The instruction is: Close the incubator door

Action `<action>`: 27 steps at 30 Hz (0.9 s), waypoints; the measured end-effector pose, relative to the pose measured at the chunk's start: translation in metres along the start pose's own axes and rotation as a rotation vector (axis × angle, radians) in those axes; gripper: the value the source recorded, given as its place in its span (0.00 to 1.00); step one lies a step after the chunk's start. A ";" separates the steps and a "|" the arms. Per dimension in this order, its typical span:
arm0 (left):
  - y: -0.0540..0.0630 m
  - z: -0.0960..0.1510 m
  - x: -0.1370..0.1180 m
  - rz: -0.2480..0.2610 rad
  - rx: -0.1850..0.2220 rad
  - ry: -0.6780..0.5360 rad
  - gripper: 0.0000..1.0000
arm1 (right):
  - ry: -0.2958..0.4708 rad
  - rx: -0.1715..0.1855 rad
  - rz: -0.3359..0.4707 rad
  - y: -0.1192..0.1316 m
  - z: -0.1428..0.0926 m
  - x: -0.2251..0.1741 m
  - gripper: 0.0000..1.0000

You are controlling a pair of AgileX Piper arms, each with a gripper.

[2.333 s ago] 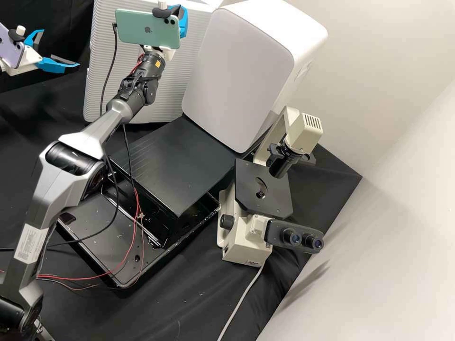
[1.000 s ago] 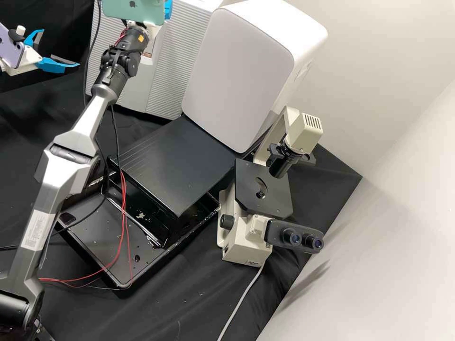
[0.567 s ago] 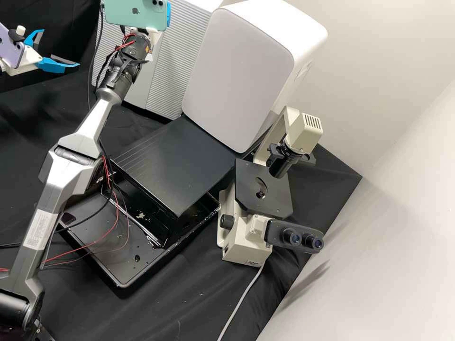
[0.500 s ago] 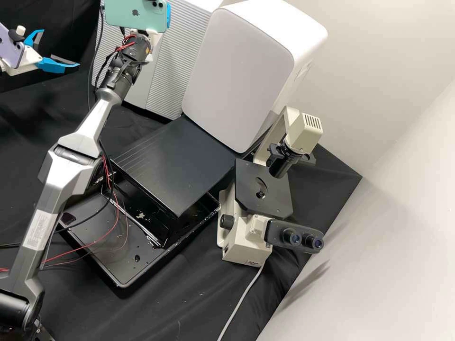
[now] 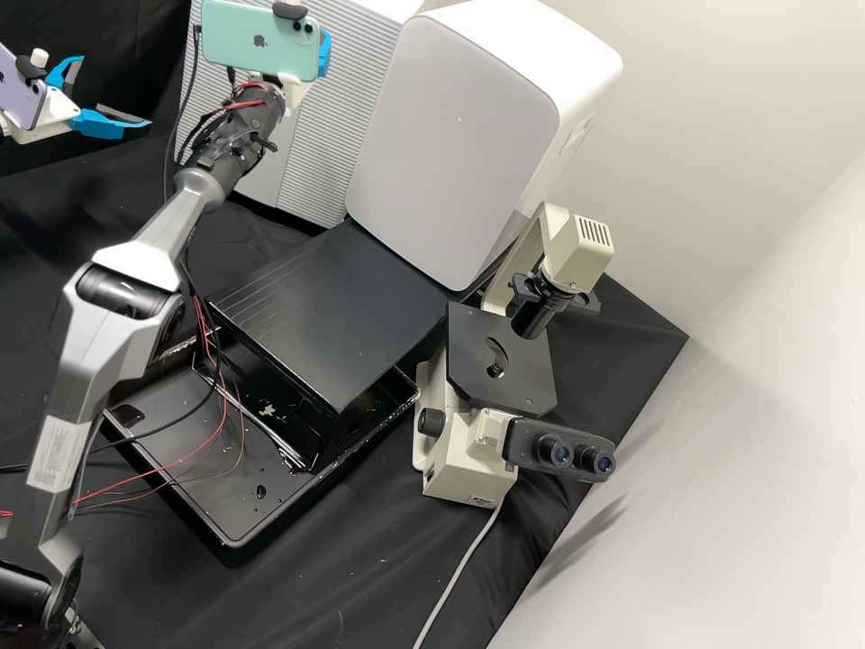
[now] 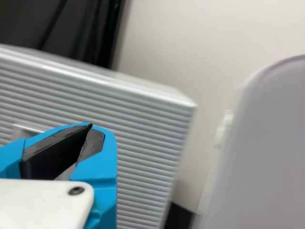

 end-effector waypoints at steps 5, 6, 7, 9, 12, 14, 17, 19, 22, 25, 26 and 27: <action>0.000 0.000 0.000 0.000 0.000 0.000 1.00 | 0.109 -0.022 0.055 0.010 -0.011 -0.031 0.00; 0.000 0.000 0.000 0.000 0.000 0.000 1.00 | 0.120 -0.016 0.065 0.012 -0.013 -0.036 0.00; 0.000 0.000 0.000 0.000 0.000 0.000 1.00 | 0.131 -0.006 0.077 0.014 -0.014 -0.041 0.00; 0.000 0.000 0.000 0.000 0.000 0.000 1.00 | 0.148 0.007 0.098 0.019 -0.016 -0.050 0.00; 0.000 0.000 0.000 0.000 0.000 0.000 1.00 | 0.155 0.010 0.110 0.017 -0.014 -0.061 0.00; 0.000 0.000 0.000 0.000 0.000 0.000 1.00 | 0.154 0.015 0.114 0.016 -0.010 -0.069 0.00; 0.000 0.000 0.000 0.000 0.000 0.000 1.00 | 0.134 0.017 0.110 0.013 -0.001 -0.082 0.00; 0.000 0.000 0.000 0.000 0.000 0.000 1.00 | 0.126 0.020 0.120 0.013 0.004 -0.093 0.00; 0.000 0.000 0.000 0.000 0.000 0.000 1.00 | 0.106 0.010 0.139 0.011 0.012 -0.111 0.00; 0.000 0.000 0.000 0.000 0.000 0.000 1.00 | 0.099 -0.021 0.167 0.010 0.016 -0.131 0.00; 0.000 0.000 0.000 0.000 0.000 0.000 1.00 | 0.100 -0.039 0.175 0.010 0.017 -0.137 0.00; 0.000 0.000 0.000 0.000 0.000 0.000 1.00 | 0.097 -0.057 0.182 0.011 0.018 -0.142 0.00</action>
